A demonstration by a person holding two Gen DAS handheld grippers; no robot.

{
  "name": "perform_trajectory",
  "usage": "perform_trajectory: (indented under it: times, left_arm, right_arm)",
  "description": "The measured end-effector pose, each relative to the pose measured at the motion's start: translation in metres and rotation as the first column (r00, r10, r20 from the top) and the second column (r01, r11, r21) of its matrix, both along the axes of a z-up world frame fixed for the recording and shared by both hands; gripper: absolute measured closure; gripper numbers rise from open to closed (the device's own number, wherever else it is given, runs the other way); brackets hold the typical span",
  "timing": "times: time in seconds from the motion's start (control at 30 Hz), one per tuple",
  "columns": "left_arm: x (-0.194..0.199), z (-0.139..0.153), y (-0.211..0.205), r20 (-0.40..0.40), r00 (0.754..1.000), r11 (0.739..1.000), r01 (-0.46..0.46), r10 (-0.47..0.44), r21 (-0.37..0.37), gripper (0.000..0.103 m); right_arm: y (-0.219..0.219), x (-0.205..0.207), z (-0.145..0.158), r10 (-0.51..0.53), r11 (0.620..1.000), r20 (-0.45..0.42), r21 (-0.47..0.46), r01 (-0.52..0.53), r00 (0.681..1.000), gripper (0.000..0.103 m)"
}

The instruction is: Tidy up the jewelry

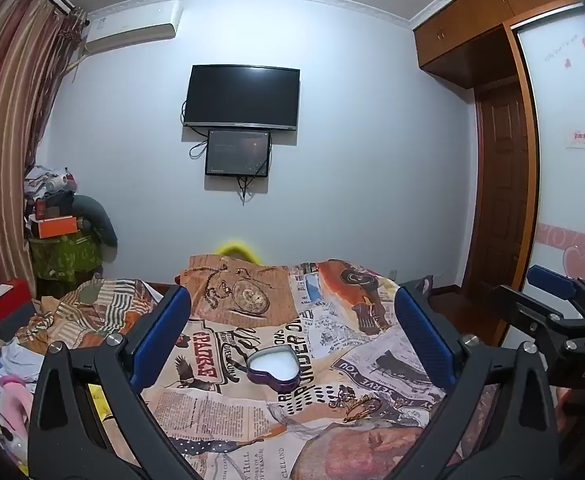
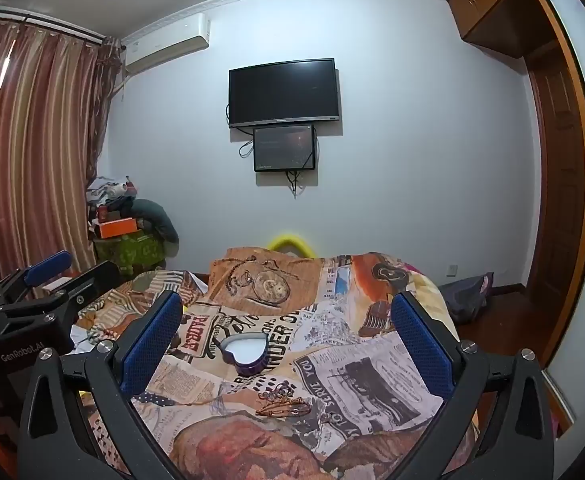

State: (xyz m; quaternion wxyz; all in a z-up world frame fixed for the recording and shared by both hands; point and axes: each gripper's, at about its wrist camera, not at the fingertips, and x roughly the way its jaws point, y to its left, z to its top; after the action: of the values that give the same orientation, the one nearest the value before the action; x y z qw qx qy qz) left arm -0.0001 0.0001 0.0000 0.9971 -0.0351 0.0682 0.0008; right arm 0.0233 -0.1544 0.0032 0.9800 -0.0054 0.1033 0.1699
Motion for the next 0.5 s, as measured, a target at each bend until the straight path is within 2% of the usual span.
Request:
perform_trajectory:
  times: [0.5]
  left_arm:
    - [0.005, -0.01, -0.006, -0.025, 1.0, 1.0, 0.005, -0.004, 0.029, 0.001]
  right_arm:
    - [-0.002, 0.002, 0.001, -0.003, 1.0, -0.004, -0.004, 0.003, 1.0, 0.0]
